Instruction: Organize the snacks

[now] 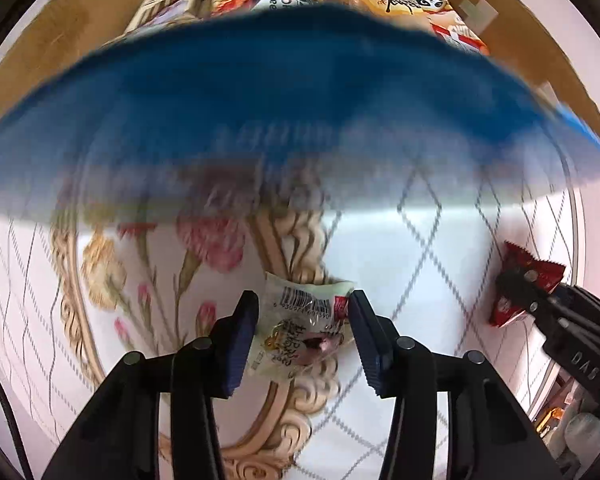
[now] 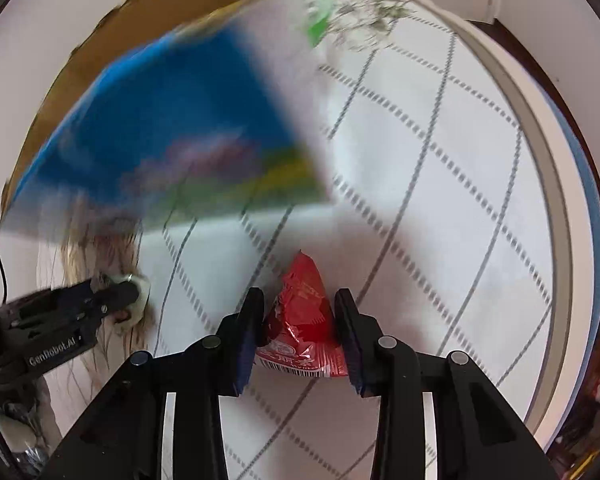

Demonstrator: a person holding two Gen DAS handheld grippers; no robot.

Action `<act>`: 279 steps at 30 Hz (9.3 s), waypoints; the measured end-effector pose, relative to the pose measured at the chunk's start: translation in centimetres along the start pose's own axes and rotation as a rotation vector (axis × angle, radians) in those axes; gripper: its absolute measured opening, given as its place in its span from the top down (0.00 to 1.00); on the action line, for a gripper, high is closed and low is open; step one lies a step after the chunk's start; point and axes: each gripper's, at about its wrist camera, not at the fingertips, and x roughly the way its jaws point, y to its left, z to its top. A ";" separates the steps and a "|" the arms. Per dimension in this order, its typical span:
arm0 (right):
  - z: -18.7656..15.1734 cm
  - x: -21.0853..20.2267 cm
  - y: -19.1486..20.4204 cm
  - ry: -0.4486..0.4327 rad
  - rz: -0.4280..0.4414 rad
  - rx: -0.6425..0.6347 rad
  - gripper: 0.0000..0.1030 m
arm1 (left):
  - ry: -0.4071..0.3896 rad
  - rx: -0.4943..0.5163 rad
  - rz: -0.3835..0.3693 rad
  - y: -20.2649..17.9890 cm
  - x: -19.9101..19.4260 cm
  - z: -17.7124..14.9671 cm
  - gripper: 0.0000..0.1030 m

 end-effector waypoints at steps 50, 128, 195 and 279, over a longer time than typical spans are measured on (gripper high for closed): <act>-11.9 1.1 5.5 0.114 0.003 -0.187 0.60 | 0.170 -0.064 -0.073 2.1 5.9 -10.2 0.46; 8.1 -13.9 9.0 -0.264 -0.190 -0.151 0.02 | -0.329 -0.058 0.100 4.9 -16.3 6.1 0.08; -1.2 -22.8 8.2 -0.515 -0.209 -0.128 0.00 | -0.552 -0.079 0.192 3.0 -21.9 -3.8 0.00; -1.3 -23.0 8.2 -0.512 -0.139 -0.139 0.00 | -0.573 -0.074 0.179 2.4 -22.8 -4.4 0.00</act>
